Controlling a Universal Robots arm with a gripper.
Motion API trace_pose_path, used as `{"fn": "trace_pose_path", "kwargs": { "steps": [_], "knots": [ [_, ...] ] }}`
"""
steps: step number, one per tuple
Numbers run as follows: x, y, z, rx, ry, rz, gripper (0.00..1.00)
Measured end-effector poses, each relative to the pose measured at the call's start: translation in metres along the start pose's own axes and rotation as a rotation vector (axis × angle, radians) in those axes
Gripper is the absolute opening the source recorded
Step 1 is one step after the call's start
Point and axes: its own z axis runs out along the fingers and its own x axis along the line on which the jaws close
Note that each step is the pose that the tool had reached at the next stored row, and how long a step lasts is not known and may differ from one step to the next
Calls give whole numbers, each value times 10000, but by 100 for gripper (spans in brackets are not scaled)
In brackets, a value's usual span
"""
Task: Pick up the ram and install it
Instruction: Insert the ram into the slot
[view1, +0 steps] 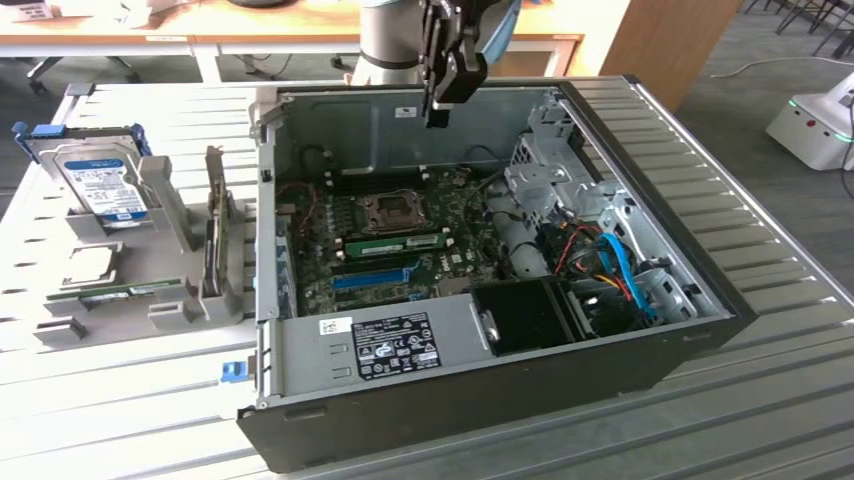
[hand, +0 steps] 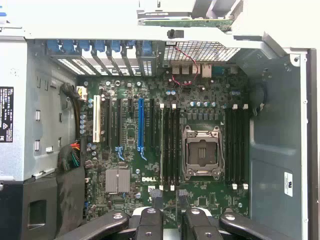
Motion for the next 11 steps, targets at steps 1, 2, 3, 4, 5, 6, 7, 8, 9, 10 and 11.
{"fn": "trace_pose_path", "kwargs": {
  "steps": [1,2,3,4,5,6,7,8,9,10,11],
  "knots": [
    [0,0,0,0,0,0,25],
    [0,0,0,0,0,0,25],
    [0,0,0,1,0,0,25],
    [0,0,0,0,1,0,25],
    [0,0,1,0,2,0,25],
    [0,0,4,0,1,0,25],
    [0,0,9,0,0,0,25],
    [0,-1,17,0,-1,0,25],
    [0,-1,25,0,0,0,25],
    [1,-1,34,0,0,0,25],
    [1,-2,43,0,0,0,25]
  ]
}}
